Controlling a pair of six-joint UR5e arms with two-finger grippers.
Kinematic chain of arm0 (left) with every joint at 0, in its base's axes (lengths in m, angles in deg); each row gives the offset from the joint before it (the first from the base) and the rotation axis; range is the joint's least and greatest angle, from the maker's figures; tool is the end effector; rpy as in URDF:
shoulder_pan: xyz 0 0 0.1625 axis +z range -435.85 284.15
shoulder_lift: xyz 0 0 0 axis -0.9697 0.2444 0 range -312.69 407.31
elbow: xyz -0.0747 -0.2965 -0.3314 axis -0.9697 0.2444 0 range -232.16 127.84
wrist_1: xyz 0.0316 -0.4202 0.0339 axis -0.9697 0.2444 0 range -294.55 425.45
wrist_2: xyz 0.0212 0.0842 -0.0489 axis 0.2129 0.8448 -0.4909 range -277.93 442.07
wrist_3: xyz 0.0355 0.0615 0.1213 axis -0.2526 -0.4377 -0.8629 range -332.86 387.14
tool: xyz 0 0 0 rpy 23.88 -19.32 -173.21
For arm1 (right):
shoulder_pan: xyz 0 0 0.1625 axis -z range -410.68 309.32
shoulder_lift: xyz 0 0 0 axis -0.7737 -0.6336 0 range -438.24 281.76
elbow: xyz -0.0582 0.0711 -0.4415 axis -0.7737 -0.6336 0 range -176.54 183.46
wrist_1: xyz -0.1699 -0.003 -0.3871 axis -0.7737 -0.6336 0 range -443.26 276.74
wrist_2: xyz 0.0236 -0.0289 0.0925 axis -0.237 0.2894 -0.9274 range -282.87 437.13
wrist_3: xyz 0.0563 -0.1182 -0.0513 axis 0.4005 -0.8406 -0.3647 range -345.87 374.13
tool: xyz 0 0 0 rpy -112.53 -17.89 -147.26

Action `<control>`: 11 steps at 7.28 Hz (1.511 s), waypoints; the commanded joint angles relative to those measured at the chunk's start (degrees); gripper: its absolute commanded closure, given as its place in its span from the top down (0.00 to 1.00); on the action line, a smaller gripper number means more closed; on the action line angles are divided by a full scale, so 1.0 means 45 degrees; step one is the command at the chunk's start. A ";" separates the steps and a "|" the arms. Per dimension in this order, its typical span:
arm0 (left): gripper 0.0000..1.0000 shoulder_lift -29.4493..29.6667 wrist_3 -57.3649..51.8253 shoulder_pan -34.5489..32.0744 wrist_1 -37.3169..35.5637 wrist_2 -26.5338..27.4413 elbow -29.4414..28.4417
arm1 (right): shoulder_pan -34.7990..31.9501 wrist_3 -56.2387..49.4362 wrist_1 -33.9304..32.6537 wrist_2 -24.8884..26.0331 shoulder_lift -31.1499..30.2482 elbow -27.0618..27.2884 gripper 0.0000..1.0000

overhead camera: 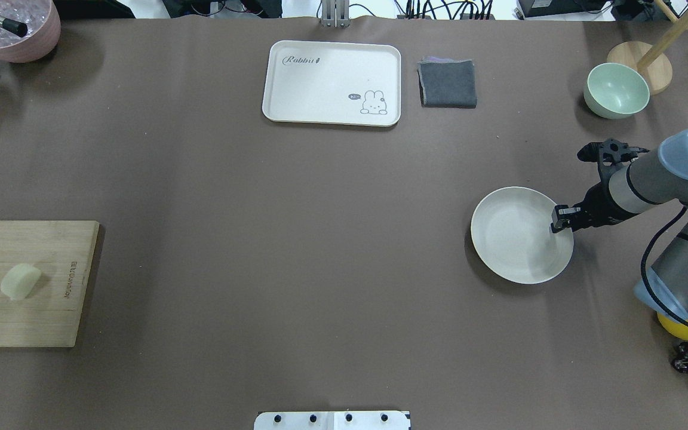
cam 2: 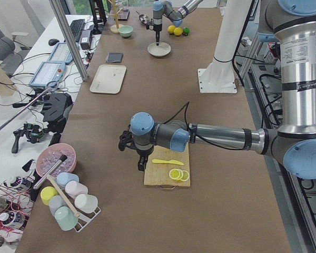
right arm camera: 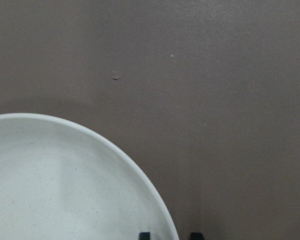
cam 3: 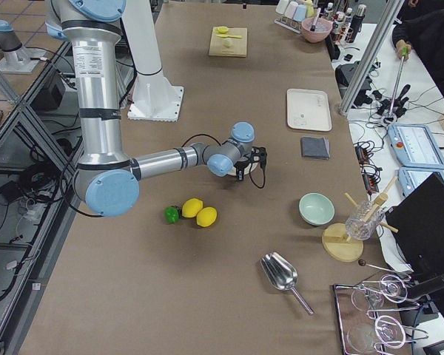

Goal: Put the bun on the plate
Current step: 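Reach the right gripper to the white plate rim and grip it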

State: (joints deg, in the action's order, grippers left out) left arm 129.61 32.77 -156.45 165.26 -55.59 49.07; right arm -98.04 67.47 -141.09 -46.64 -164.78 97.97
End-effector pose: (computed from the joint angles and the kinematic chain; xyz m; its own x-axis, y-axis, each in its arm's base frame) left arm 0.0459 -0.4575 0.6538 0.6491 0.1828 -0.7384 -0.0958 0.9826 0.1591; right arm -0.3497 -0.4612 0.5821 0.6356 -0.0425 0.7708 0.0134 0.9989 0.0440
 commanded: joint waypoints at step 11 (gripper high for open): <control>0.97 -0.2038 0.8527 0.4973 0.7735 0.1759 0.0143 | 0.4252 0.6331 -0.0057 0.1645 0.4191 0.0640 0.00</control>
State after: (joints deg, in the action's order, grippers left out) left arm 120.95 64.90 -138.92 194.67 -50.01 49.75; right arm -79.86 95.71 -141.43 -39.90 -146.36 101.02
